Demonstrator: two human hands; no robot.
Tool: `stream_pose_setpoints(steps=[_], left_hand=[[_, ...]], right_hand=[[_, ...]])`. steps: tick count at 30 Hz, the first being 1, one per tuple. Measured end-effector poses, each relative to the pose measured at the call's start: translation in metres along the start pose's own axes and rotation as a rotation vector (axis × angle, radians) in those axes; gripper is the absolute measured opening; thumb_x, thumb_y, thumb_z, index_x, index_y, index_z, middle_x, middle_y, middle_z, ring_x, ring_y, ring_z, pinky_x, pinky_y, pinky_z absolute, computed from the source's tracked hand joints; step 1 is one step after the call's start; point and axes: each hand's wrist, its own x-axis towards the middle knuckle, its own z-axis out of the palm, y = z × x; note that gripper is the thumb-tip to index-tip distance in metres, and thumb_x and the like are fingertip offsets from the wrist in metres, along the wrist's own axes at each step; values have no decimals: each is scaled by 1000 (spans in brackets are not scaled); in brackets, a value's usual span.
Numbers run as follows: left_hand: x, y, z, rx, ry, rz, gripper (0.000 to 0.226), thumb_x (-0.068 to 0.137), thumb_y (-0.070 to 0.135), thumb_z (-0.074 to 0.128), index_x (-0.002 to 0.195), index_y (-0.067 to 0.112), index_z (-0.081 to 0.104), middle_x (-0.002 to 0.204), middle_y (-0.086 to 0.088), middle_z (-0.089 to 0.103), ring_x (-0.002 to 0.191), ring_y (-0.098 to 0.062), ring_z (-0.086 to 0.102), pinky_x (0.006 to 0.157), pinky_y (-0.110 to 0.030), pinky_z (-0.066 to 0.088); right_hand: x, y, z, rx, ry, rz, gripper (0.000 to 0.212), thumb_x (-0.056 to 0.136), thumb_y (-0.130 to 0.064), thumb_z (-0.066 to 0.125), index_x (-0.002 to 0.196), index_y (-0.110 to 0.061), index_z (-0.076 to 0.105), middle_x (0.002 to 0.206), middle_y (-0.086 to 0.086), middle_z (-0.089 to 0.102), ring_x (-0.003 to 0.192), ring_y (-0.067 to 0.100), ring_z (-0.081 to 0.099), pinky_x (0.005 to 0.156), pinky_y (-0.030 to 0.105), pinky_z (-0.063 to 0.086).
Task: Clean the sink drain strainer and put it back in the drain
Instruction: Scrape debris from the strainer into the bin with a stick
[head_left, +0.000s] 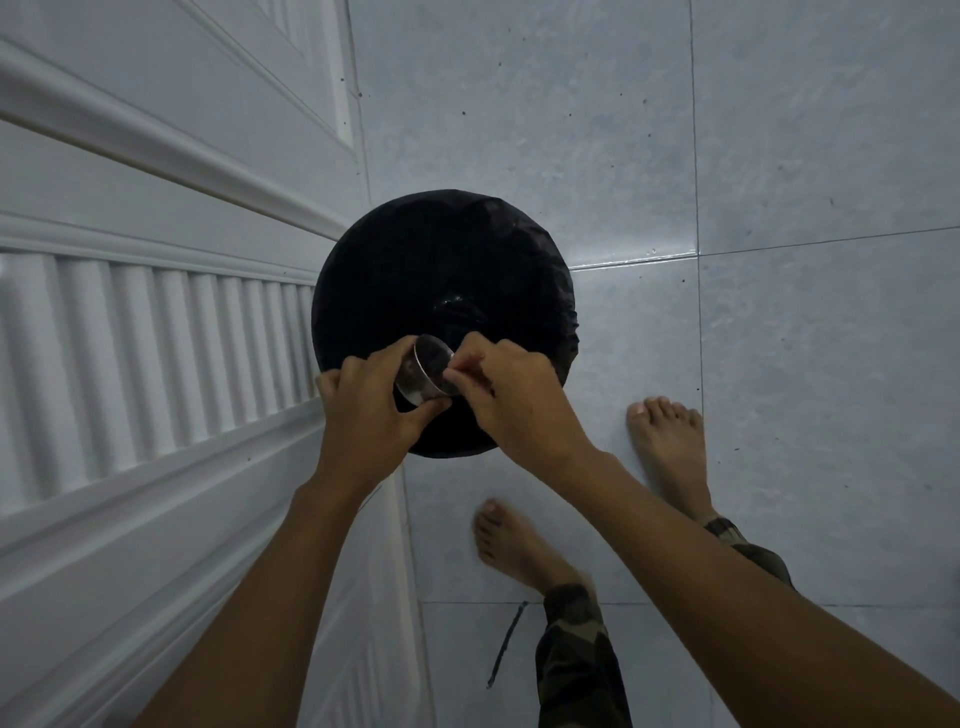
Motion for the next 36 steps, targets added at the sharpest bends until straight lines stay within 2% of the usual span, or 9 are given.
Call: stream_pose_setpoints(steps=[6,8,11,15,18,20,25,31,36], left_hand=[[3,-2,-4,-15,-90,-105,69,85,62,72,142,28,55,118,6,66,115,-24,53,102,-35,22],[6,-2,-6,-10,-113,-111,62,86,64,69,136,30,57,116,7,67,115,-24,54,102,-35,21],[7,-2,-7,-15,-129,-73,52,87,67,68,126,34,60,110,10,68,112,-23,56,98,-34,21],[10,-7,-10,4,-143,-95,50,85,69,68,122,36,63,108,9,70,113,-25,58,96,-34,20],[14,-13,-12,31,-183,-86,41,85,72,65,113,42,61,101,11,69,109,-23,60,95,-35,21],[13,-14,-13,23,-185,-76,48,84,73,65,119,41,61,106,9,70,112,-23,59,97,-36,22],[8,-13,-18,-18,-109,-91,67,81,61,76,137,31,55,120,4,68,117,-24,57,99,-34,20],[-10,6,-32,-308,66,-203,71,65,45,88,124,36,48,112,13,65,111,-14,60,112,-44,36],[-38,41,-45,-376,199,-184,84,72,45,91,144,34,50,135,15,61,128,-8,54,115,-49,39]], right_hand=[[10,7,-9,-32,140,22,10,100,-22,66,100,-13,68,85,2,71,77,14,64,70,27,56],[7,1,-3,10,87,-15,9,99,-23,68,100,-15,68,86,0,71,77,11,65,70,25,56],[8,3,2,-45,-7,28,10,101,-23,65,102,-13,67,88,6,70,79,17,65,72,34,58],[16,7,-5,-14,172,64,10,100,-22,66,100,-12,67,84,3,70,76,15,65,71,31,58],[11,-2,6,-4,-1,-1,9,98,-23,68,100,-14,67,87,2,71,78,14,67,73,33,59],[9,0,9,-53,-18,60,10,100,-22,65,101,-12,66,87,6,70,80,19,66,75,38,58],[13,6,-6,-184,146,129,11,103,-25,60,100,-16,62,81,3,67,74,17,62,69,36,59],[1,-19,-31,-239,175,132,12,102,-34,62,101,-22,62,84,-2,70,77,17,65,71,39,61],[-15,-58,-53,-231,231,93,11,101,-33,64,100,-22,62,82,-2,69,73,16,65,66,37,61]])
